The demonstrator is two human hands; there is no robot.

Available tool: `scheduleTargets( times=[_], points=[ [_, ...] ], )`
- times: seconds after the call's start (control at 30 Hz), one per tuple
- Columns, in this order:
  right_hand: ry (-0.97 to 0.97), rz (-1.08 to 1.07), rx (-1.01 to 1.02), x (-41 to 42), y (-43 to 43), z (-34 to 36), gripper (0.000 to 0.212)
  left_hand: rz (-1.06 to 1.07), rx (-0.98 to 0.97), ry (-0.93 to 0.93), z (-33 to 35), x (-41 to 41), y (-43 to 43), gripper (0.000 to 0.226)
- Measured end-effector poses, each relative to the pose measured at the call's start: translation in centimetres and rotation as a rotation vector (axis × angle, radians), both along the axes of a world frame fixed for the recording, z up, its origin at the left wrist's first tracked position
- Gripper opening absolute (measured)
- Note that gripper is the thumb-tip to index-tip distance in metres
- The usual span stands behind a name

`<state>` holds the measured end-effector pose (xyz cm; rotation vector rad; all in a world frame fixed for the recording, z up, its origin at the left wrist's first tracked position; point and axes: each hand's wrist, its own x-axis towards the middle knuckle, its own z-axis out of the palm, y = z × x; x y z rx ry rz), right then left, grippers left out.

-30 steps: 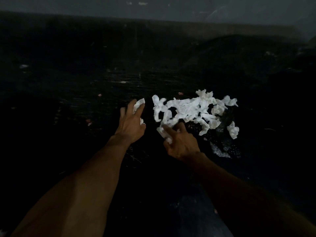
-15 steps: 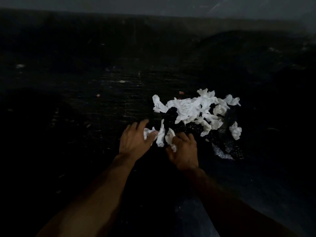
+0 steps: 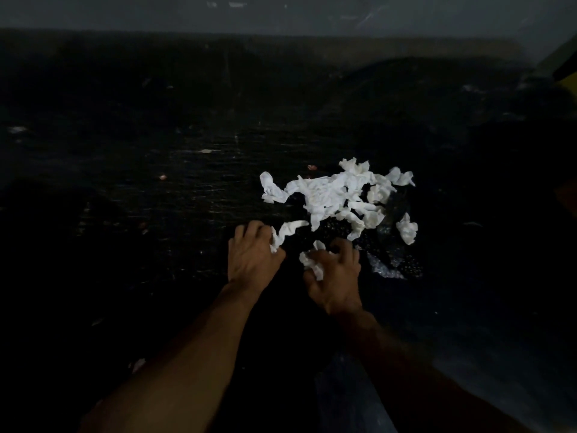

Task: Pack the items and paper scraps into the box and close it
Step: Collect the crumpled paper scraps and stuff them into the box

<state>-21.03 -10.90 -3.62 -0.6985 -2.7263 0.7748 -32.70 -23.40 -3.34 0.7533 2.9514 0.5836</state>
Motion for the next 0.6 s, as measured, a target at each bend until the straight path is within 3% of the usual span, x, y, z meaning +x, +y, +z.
scheduleTargets(
  times=[0.1, 0.2, 0.33, 0.47, 0.6],
  points=[
    [0.067, 0.107, 0.111, 0.1, 0.7, -0.8, 0.037, -0.019, 0.025, 0.048, -0.3, 0.2, -0.1, 0.051],
    [0.077, 0.168, 0.07, -0.6, 1.3, -1.4, 0.032, -0.13, -0.044, 0.188, -0.8, 0.5, -0.3, 0.078],
    [0.135, 0.216, -0.037, -1.0, 1.8, -1.2, 0.022, -0.232, -0.103, 0.265, -1.2, 0.0, -0.6, 0.08],
    [0.137, 0.237, -0.143, -0.6, 2.9, -0.8, 0.029, -0.462, -0.106, 0.249, -0.8, -1.5, -0.4, 0.068],
    [0.12, 0.266, -0.144, -0.3, 3.2, -1.1, 0.03, -0.506, -0.054, 0.264, -1.2, -1.8, 0.0, 0.029]
  ],
)
